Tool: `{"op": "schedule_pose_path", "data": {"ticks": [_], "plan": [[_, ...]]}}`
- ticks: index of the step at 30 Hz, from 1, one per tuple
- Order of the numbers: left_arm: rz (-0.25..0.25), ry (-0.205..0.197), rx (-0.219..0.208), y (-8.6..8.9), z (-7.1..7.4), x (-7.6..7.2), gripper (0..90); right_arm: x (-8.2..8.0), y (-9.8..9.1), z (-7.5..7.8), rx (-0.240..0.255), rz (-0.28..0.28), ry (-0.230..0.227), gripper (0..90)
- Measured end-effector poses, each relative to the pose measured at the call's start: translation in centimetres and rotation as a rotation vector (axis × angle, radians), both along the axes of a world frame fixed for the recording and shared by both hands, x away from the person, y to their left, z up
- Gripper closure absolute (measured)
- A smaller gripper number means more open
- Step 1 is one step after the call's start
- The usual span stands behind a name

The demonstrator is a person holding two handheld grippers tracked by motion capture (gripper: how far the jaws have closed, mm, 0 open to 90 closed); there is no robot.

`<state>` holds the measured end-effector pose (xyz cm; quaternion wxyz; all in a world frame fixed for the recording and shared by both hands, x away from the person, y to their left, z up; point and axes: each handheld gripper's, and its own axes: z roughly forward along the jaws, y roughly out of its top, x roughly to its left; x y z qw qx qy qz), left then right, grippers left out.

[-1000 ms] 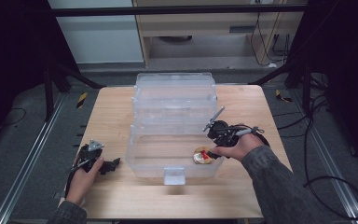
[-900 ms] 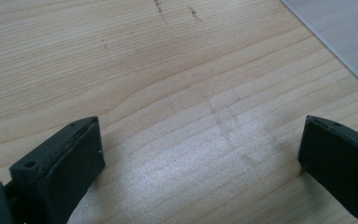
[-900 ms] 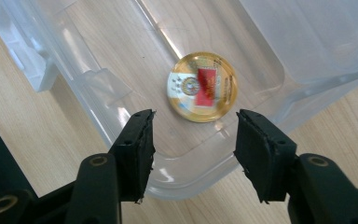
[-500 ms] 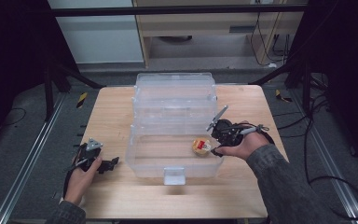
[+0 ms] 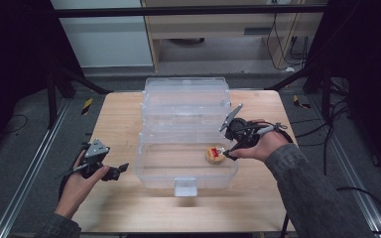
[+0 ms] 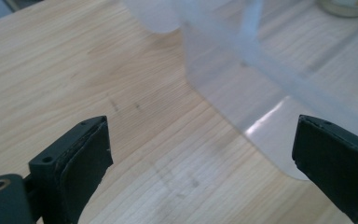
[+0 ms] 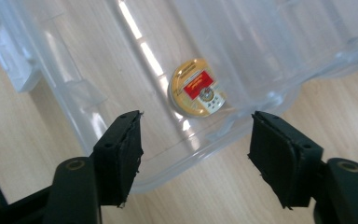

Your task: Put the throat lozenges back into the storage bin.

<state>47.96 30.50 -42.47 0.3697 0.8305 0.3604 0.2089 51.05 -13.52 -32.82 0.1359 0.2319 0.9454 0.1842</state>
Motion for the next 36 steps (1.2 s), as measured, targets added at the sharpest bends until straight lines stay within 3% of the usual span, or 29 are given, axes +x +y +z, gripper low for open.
{"op": "schedule_pose_path", "data": {"ticks": [4, 12, 15, 22, 36], "plan": [[-0.075, -0.006, 0.025, -1.0, 2.0, -0.4, 4.0, 0.4, 0.6, 0.5, -0.006, 0.014, -0.017, 31.6], [-0.178, -0.033, 0.093, -3.1, 4.4, -1.1, 4.7, 1.0, 1.2, 2.5, -0.019, 0.035, -0.073, 32.0], [-0.211, -0.017, 0.116, -3.9, 4.9, -1.2, 5.3, 1.2, 1.2, 3.2, -0.01, 0.029, -0.091, 32.1], [-0.255, -0.038, 0.155, -5.4, 6.2, -1.3, 5.7, 2.3, 0.7, 4.2, -0.018, 0.008, -0.135, 31.3], [-0.326, -0.032, 0.189, -7.7, 6.9, -0.9, 5.5, 4.8, 0.3, 5.3, -0.024, -0.032, -0.179, 28.9]]}}
